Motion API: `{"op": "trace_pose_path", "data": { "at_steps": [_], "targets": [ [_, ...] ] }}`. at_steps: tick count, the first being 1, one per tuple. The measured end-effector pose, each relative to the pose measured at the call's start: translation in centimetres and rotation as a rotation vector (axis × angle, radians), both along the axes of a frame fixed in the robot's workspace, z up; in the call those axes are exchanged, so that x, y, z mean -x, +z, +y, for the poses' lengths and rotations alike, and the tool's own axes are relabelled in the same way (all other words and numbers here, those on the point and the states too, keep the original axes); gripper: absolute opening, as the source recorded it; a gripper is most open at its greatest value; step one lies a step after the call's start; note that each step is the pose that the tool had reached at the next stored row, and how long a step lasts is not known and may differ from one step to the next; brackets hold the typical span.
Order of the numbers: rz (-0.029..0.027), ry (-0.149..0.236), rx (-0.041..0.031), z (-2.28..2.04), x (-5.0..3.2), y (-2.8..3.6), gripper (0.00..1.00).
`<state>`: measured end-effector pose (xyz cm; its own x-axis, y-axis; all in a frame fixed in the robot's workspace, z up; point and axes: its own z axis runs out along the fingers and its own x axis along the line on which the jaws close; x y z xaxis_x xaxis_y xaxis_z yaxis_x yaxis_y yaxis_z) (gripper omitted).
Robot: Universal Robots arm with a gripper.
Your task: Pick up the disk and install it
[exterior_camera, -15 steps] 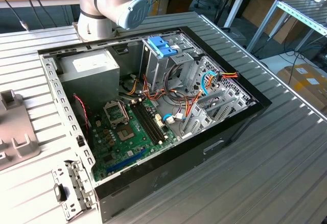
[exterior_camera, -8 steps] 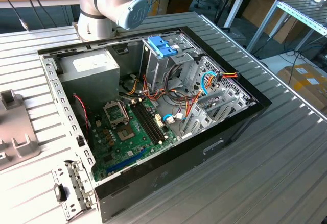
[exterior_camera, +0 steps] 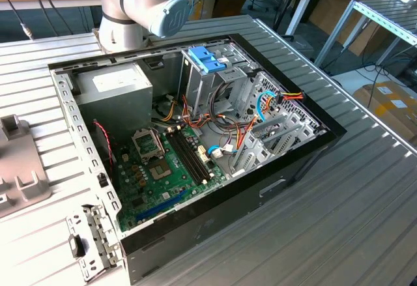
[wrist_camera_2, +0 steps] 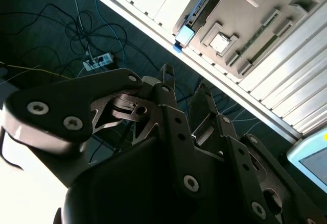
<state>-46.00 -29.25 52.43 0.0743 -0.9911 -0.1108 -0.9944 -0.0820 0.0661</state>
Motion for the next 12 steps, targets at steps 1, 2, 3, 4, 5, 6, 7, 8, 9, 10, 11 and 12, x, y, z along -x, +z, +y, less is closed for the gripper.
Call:
{"op": "trace_pose_path", "data": {
  "at_steps": [1,2,3,4,5,6,7,8,9,10,11,12],
  "targets": [
    [0.0000,0.000,0.0000,0.00,0.00,0.07,0.38],
    [-0.0001,0.000,0.0000,0.00,0.00,0.11,0.38],
    [0.0000,0.000,0.0000,0.00,0.00,0.18,0.38],
    [0.0000,0.000,0.0000,0.00,0.00,0.23,0.38],
    [-0.0001,0.000,0.0000,0.00,0.00,0.30,0.38],
    [0.0000,0.000,0.0000,0.00,0.00,0.36,0.38],
    [-0.0001,0.000,0.0000,0.00,0.00,0.45,0.38],
    [-0.0001,0.000,0.0000,0.00,0.00,0.50,0.38],
    [0.0000,0.000,0.0000,0.00,0.00,0.56,0.38],
    [0.0000,0.000,0.0000,0.00,-0.01,0.62,0.38],
    [0.0000,0.000,0.0000,0.00,-0.01,0.69,0.38],
    [0.0000,0.000,0.0000,0.00,-0.01,0.79,0.38]
  ]
}}
